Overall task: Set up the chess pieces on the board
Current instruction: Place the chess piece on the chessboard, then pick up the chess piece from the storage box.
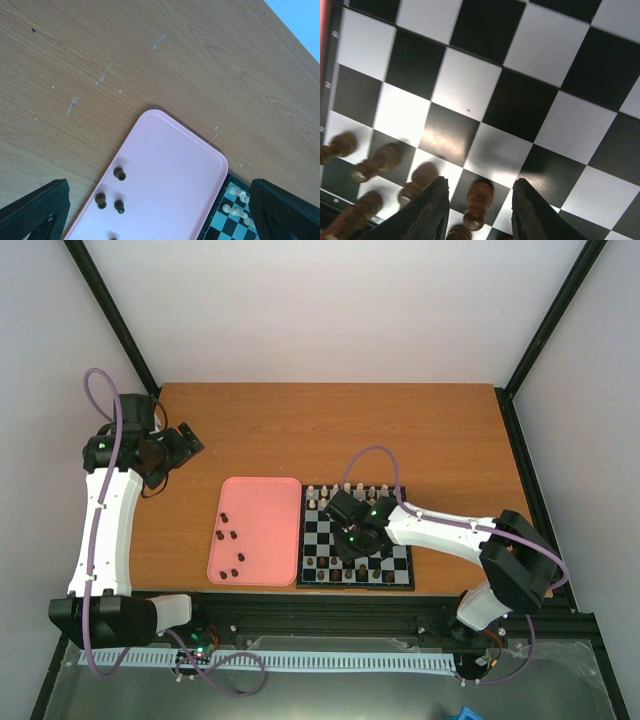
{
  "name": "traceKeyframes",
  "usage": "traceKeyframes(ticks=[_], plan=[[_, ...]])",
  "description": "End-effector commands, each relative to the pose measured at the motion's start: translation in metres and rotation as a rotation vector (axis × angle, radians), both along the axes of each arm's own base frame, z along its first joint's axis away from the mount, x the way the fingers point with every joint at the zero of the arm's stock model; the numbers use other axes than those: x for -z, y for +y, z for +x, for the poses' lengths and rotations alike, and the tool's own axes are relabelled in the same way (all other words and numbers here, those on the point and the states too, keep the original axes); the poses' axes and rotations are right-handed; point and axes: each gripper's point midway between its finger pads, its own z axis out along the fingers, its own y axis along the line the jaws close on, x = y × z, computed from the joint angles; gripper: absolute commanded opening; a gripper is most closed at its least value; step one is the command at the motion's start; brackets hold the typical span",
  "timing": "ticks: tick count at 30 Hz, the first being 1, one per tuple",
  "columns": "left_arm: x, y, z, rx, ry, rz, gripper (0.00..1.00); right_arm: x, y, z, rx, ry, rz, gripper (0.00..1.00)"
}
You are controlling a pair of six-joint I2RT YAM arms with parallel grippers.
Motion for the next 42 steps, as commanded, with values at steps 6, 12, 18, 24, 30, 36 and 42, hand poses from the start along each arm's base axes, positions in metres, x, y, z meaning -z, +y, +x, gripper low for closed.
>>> traceKeyframes(ticks=[6,12,18,24,30,36,42], plan=[[-0.015,0.001,0.0,0.01,-0.051,0.013,1.0,-0.053,0.027,0.022,-0.035,-0.108,0.087,0.46],[-0.019,-0.001,0.002,0.013,-0.062,0.0,1.0,-0.065,0.077,0.038,-0.122,-0.115,0.155,0.57],[-0.025,-0.002,0.003,0.015,-0.076,-0.004,1.0,-0.069,0.171,0.037,-0.303,-0.097,0.247,0.66],[-0.025,-0.003,0.004,0.017,-0.078,-0.011,1.0,-0.05,0.24,0.03,-0.448,-0.074,0.263,0.66],[-0.025,-0.003,0.004,0.018,-0.077,-0.01,1.0,-0.023,0.266,0.033,-0.483,-0.034,0.269,0.66],[-0.022,-0.003,0.005,0.021,-0.07,-0.012,1.0,-0.007,0.277,0.046,-0.466,-0.049,0.237,0.62],[-0.021,-0.004,0.008,0.024,-0.065,-0.016,1.0,0.002,0.287,0.052,-0.459,-0.055,0.241,0.58]])
